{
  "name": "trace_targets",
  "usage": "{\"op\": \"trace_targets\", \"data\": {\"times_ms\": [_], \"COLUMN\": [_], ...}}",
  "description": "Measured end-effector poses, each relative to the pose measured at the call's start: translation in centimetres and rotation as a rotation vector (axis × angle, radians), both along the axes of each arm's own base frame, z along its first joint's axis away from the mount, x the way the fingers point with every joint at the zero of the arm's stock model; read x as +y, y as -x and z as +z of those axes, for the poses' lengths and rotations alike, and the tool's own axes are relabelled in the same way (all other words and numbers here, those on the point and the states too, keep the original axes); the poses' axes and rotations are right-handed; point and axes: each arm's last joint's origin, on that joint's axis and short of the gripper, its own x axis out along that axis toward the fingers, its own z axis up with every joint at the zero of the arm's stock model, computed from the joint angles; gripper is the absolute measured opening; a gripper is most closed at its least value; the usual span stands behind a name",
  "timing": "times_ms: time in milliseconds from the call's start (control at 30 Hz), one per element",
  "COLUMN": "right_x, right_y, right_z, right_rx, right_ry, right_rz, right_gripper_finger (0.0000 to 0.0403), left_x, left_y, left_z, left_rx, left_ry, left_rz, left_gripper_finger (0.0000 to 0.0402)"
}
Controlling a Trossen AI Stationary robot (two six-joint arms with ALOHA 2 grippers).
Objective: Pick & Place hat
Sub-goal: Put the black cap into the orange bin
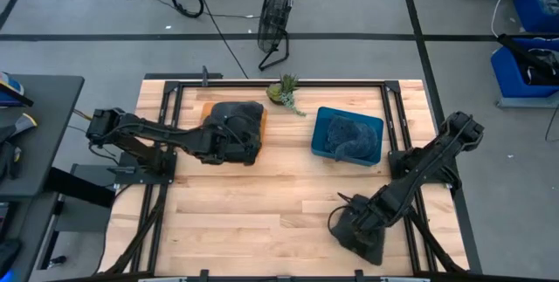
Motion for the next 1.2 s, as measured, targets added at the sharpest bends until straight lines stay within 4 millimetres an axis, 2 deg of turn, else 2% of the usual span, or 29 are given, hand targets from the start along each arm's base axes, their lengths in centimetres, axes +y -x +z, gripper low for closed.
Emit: {"op": "trace_targets", "data": {"times_ms": [233, 333, 433, 567, 667, 767, 900, 1067, 1200], "right_x": [-1.9, -3.1, -4.6, -6.9, -8.7, -10.5, -12.6, -14.5, -15.1], "right_y": [-4.1, -5.8, -7.5, -9.9, -11.6, -13.3, -15.3, -16.5, -16.8], "right_z": [5.7, 7.4, 7.7, 6.6, 6.0, 5.4, 4.6, 4.5, 5.0], "right_rx": [-0.355, -0.507, -0.582, -0.608, -0.616, -0.632, -0.665, -0.706, -0.751], "right_ry": [0.241, 0.398, 0.45, 0.486, 0.548, 0.613, 0.654, 0.686, 0.691], "right_rz": [0.183, 0.248, 0.295, 0.361, 0.417, 0.44, 0.437, 0.386, 0.334], "right_gripper_finger": [0.0007, 0.0007, 0.0007, 0.0007, 0.0007, 0.0007, 0.0007, 0.0007, 0.0007], "left_x": [-3.3, -5.1, -7.0, -9.3, -10.3, -10.5, -10.3, -10.0, -9.9], "left_y": [-0.5, -0.9, -1.3, -1.6, -1.5, -1.4, -1.5, -1.5, -1.4], "left_z": [0.4, 1.7, 3.9, 7.6, 10.0, 11.4, 11.4, 9.3, 7.8], "left_rx": [-0.028, -0.06, -0.09, -0.13, -0.131, -0.127, -0.114, -0.09, -0.06], "left_ry": [-0.015, -0.031, -0.067, -0.141, -0.201, -0.24, -0.247, -0.188, -0.179], "left_rz": [-0.17, -0.265, -0.374, -0.52, -0.598, -0.632, -0.631, -0.615, -0.613], "left_gripper_finger": [0.011, 0.011, 0.011, 0.011, 0.011, 0.011, 0.011, 0.011, 0.011]}}
